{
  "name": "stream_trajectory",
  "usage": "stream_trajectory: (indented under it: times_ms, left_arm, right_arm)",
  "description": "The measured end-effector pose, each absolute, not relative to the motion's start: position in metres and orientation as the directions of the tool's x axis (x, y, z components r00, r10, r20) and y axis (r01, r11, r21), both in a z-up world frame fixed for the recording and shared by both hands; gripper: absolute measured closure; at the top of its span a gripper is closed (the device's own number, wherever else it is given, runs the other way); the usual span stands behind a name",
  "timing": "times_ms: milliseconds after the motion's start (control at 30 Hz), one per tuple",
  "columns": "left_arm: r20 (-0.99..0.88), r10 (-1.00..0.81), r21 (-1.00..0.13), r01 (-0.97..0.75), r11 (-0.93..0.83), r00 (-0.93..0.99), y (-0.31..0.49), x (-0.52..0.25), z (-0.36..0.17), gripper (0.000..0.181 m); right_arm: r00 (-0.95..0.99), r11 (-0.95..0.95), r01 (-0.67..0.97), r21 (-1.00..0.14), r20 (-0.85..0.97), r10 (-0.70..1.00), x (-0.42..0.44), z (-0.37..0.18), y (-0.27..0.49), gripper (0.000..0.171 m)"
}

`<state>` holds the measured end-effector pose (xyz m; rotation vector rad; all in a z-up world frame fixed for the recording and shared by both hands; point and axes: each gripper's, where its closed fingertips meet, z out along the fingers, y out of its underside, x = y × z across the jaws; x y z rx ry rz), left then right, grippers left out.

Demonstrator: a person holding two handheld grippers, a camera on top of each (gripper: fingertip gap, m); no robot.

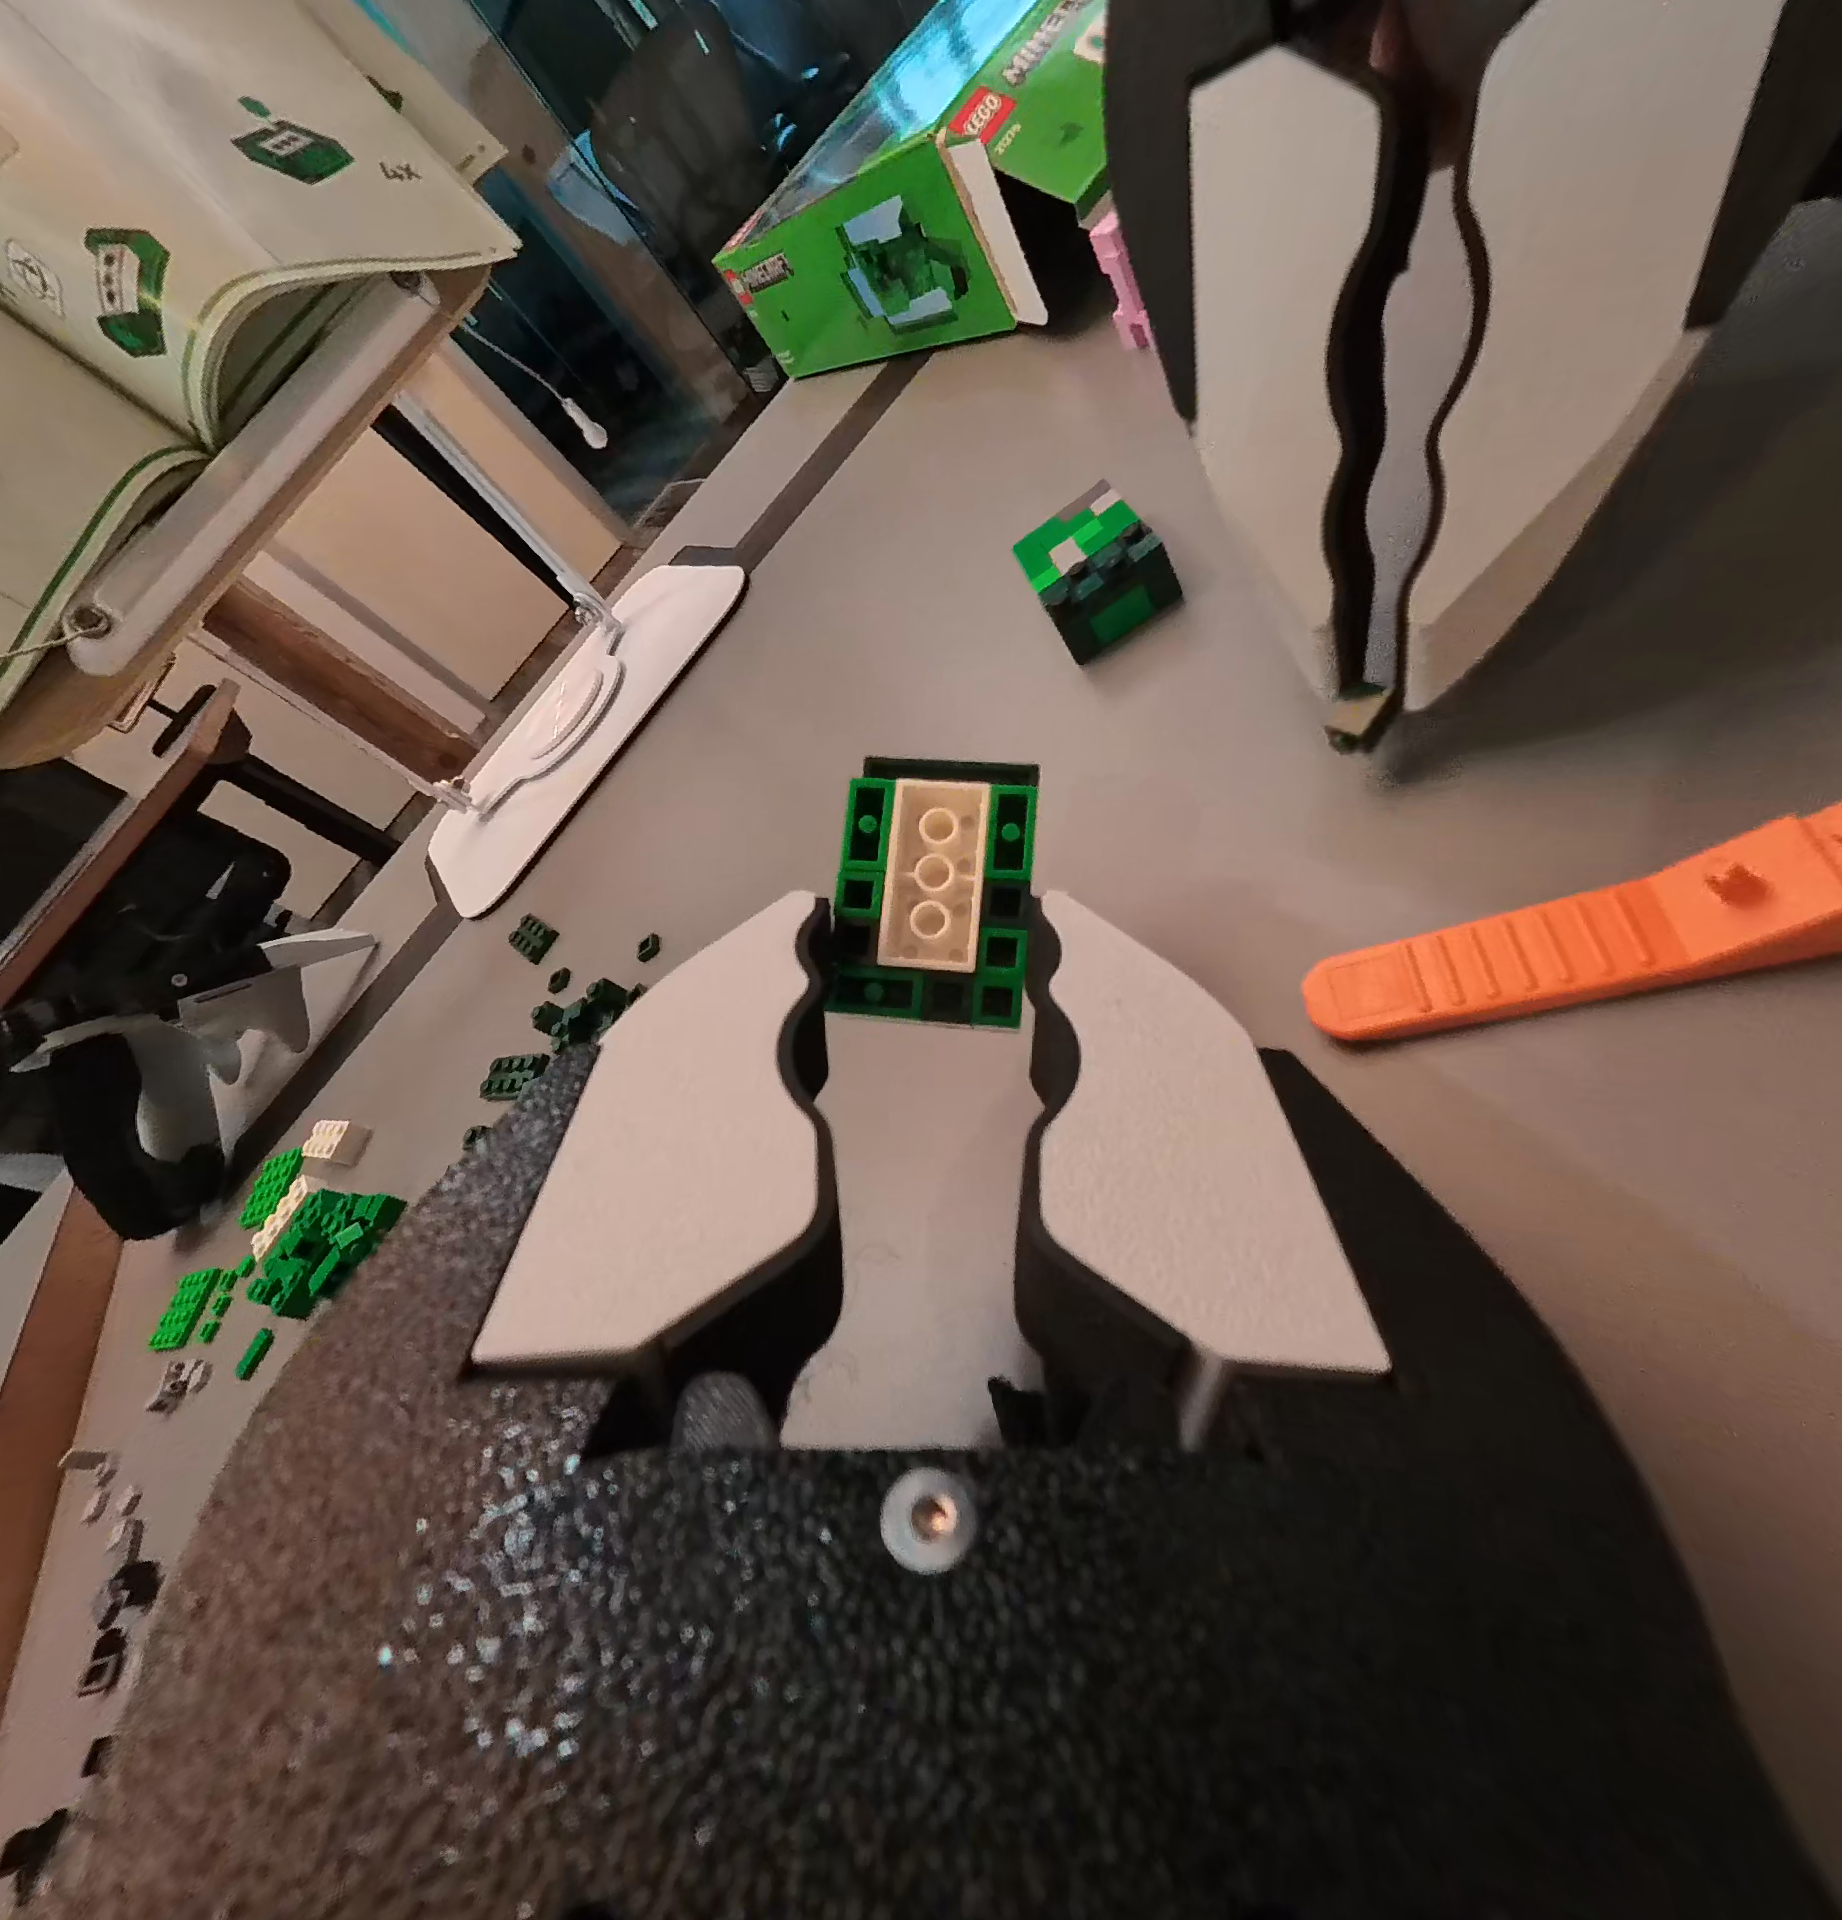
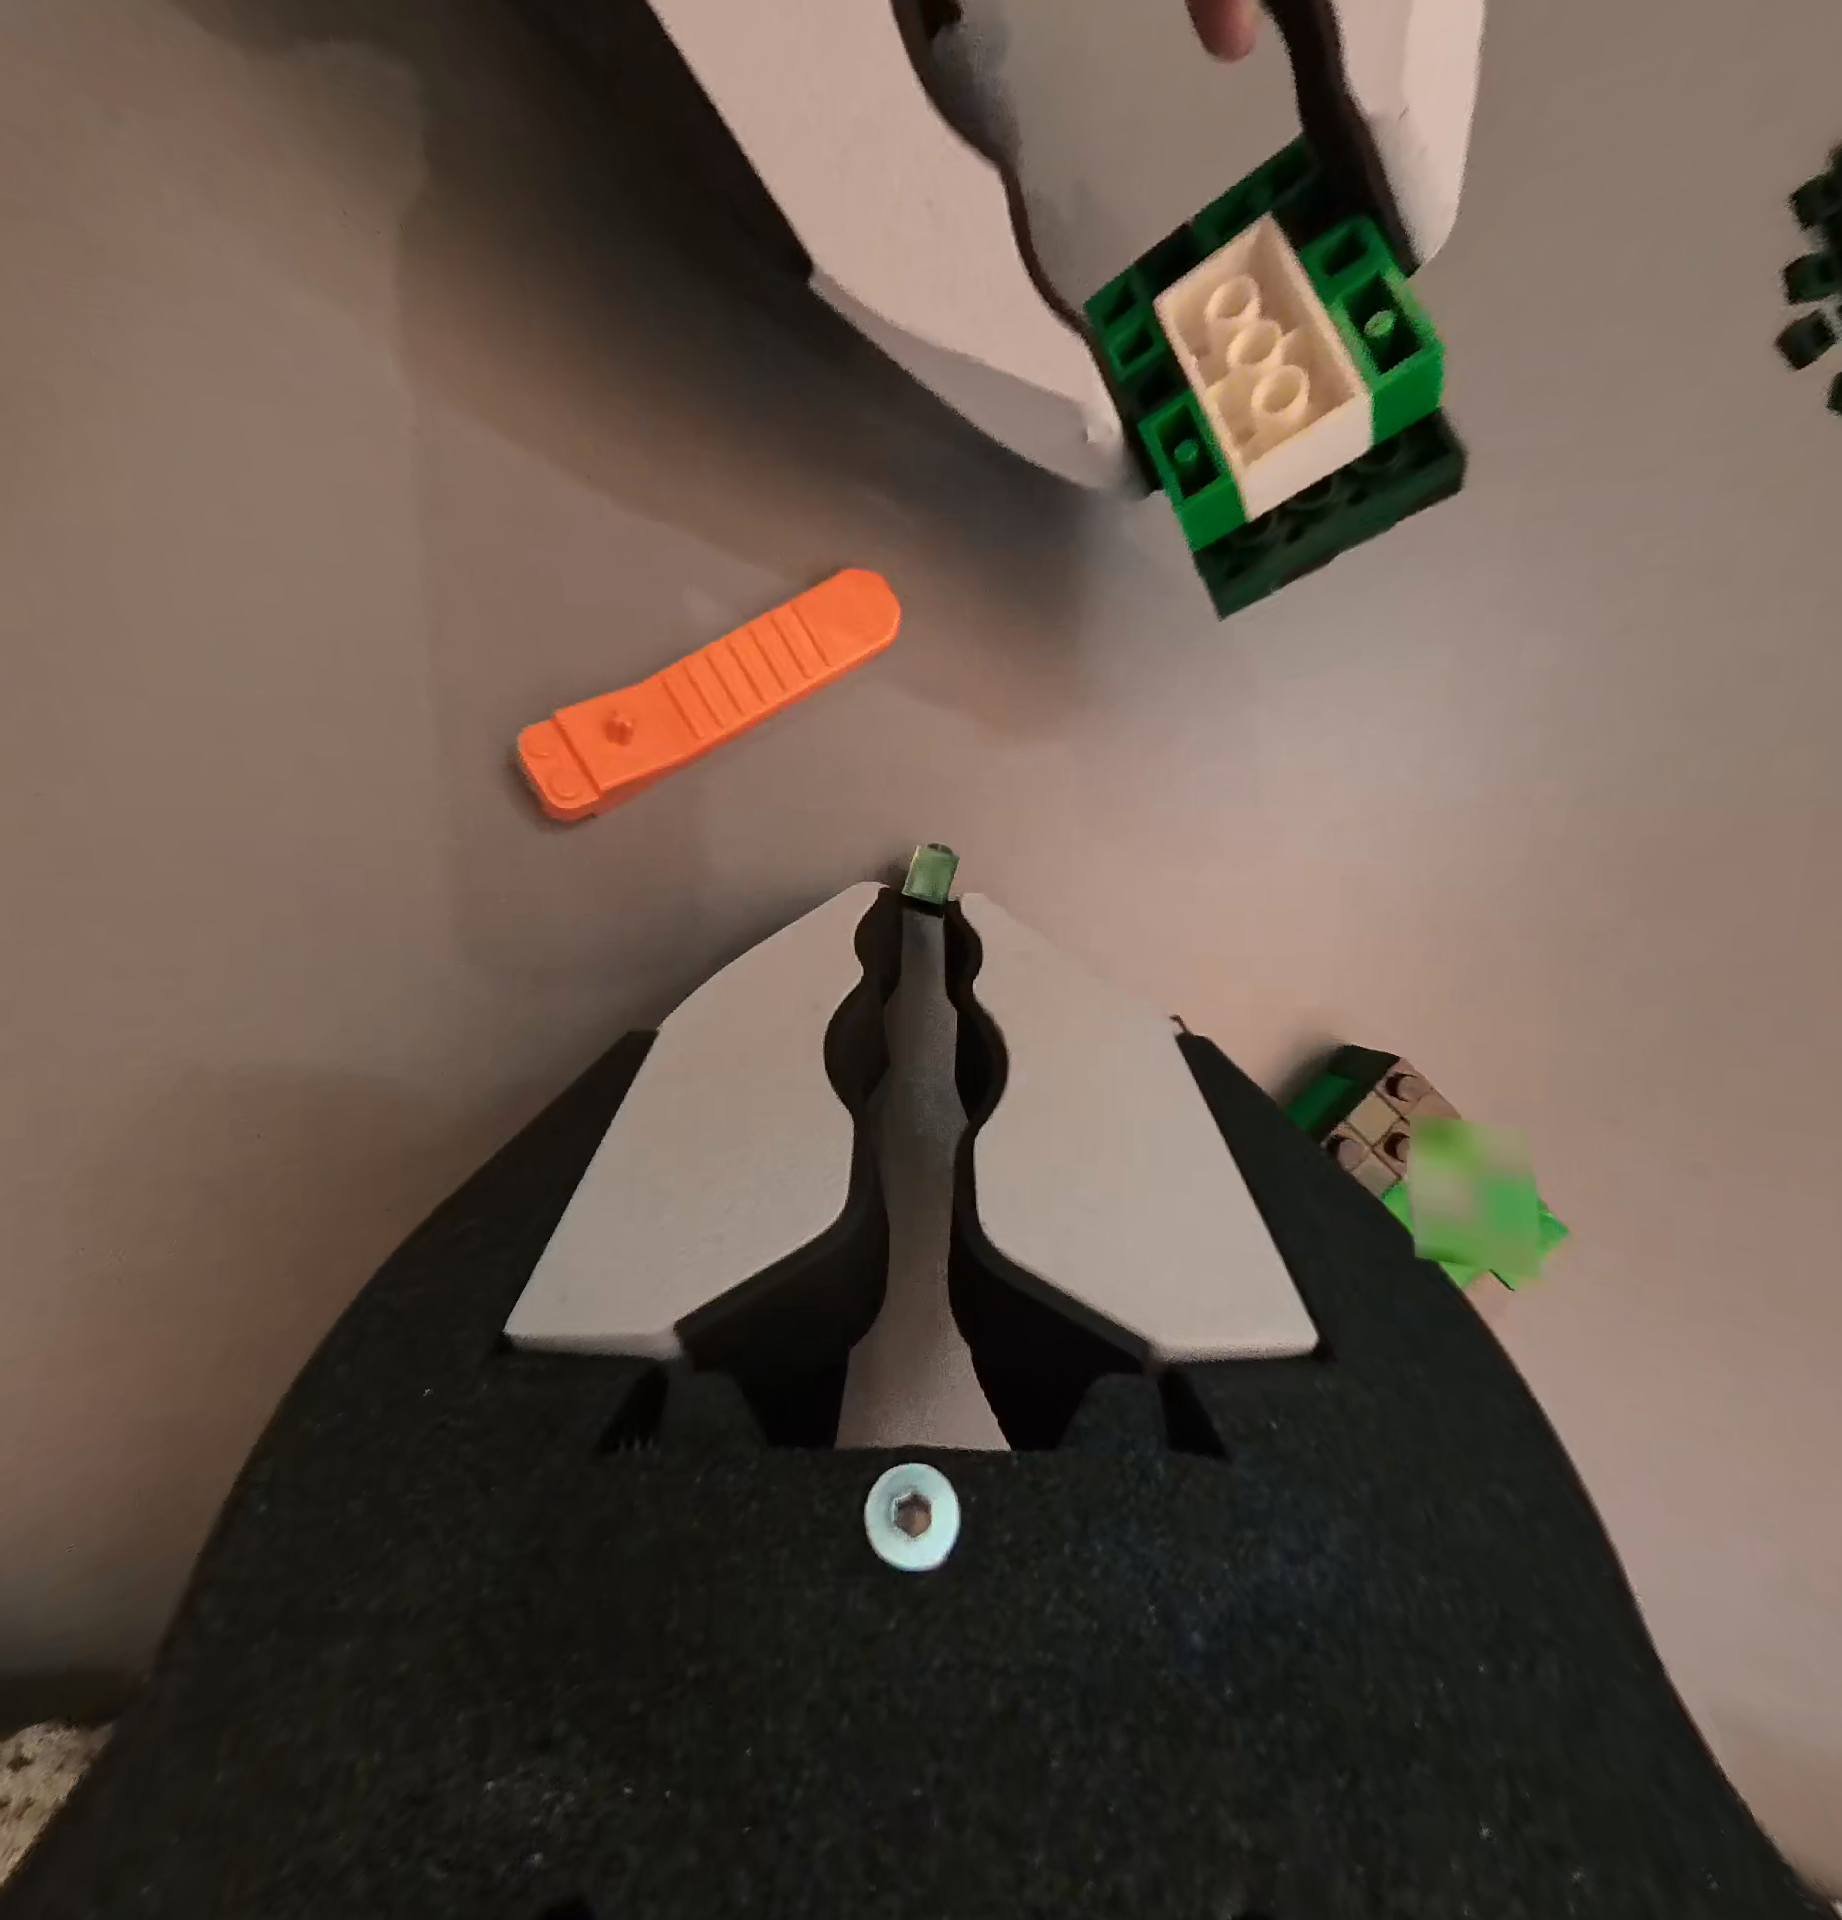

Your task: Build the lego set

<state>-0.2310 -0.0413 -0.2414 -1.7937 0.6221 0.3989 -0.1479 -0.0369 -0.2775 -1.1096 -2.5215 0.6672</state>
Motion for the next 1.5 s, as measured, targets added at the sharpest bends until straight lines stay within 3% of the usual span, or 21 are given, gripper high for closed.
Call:
stream_trajectory:
  times_ms: [233,400,533,933,1200,1500]
  left_arm:
    - [-0.562,-0.218,-0.767,-0.602,-0.224,0.798,-0.041,-0.231,-0.244,0.145]
    - [-0.600,-0.192,-0.748,-0.630,-0.209,0.776,-0.042,-0.232,-0.242,0.145]
    - [-0.616,-0.185,-0.736,-0.643,-0.212,0.766,-0.042,-0.234,-0.243,0.145]
    - [-0.599,-0.177,-0.749,-0.624,-0.223,0.781,-0.042,-0.237,-0.244,0.145]
    - [-0.596,-0.180,-0.747,-0.623,-0.232,0.782,-0.043,-0.239,-0.244,0.145]
    - [-0.377,-0.349,-0.695,-0.511,-0.505,0.858,-0.056,-0.252,-0.275,0.145]
  right_arm:
    - [-0.569,0.523,0.581,-0.624,0.149,0.809,-0.168,-0.254,-0.037,0.164]
    - [-0.404,0.218,0.557,-0.801,-0.032,0.914,-0.194,-0.225,-0.042,0.164]
    - [-0.368,0.145,0.536,-0.832,-0.076,0.927,-0.197,-0.214,-0.042,0.164]
    - [-0.346,0.289,0.556,-0.779,0.099,0.933,-0.192,-0.217,-0.026,0.164]
    - [-0.499,0.665,0.548,-0.507,0.440,0.746,-0.176,-0.246,-0.010,0.164]
    - [-0.543,0.680,0.523,-0.514,0.414,0.731,-0.173,-0.246,-0.018,0.164]
